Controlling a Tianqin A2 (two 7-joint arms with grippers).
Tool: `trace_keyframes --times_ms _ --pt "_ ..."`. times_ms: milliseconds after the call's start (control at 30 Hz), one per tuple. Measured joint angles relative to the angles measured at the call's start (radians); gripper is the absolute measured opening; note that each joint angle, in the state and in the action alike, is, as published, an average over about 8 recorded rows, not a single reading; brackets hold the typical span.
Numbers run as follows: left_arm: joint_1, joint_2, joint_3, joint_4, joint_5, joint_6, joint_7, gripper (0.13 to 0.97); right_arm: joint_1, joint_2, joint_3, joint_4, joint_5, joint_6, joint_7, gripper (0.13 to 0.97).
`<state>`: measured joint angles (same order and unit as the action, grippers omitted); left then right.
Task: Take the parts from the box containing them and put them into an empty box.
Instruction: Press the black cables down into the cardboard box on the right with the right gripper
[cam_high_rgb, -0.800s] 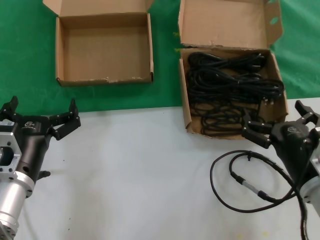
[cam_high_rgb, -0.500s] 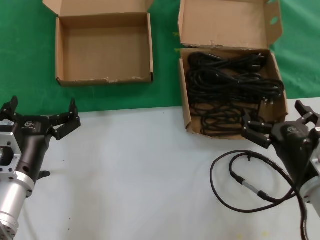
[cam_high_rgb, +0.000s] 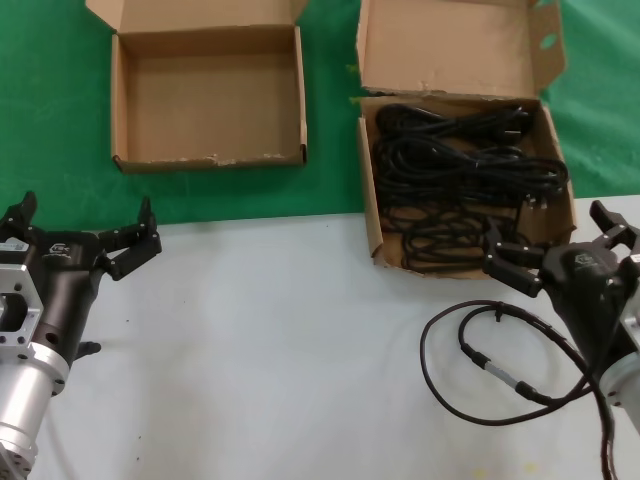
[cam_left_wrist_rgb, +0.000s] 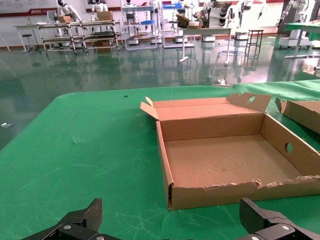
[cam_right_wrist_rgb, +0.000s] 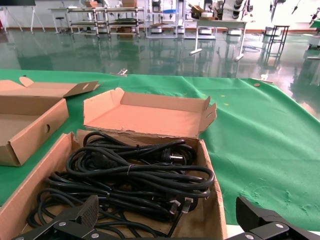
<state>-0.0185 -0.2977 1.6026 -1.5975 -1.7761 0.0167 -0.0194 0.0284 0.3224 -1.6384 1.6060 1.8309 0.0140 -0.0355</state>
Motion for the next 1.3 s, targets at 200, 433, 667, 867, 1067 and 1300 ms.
trace_keyframes --times_ms 200,433,667,867,1067,1300 --pt "0.000 0.000 0.000 0.000 0.000 0.000 0.000 0.955 0.000 0.000 0.000 0.000 0.000 0.000 0.000 0.966" --pt "0.000 0.000 0.000 0.000 0.000 0.000 0.000 0.893 -0.009 0.015 0.005 0.019 -0.012 -0.017 -0.012 0.966" --pt "0.000 0.000 0.000 0.000 0.000 0.000 0.000 0.850 -0.016 0.125 -0.017 0.082 -0.050 -0.063 -0.034 0.966" --pt "0.000 0.000 0.000 0.000 0.000 0.000 0.000 0.748 0.025 0.284 -0.068 0.119 -0.138 -0.156 -0.056 0.966" --pt "0.000 0.000 0.000 0.000 0.000 0.000 0.000 0.623 0.132 0.423 -0.126 0.116 -0.295 -0.304 -0.022 0.966" --pt "0.000 0.000 0.000 0.000 0.000 0.000 0.000 0.474 0.316 0.492 -0.205 0.076 -0.476 -0.508 0.032 0.966"
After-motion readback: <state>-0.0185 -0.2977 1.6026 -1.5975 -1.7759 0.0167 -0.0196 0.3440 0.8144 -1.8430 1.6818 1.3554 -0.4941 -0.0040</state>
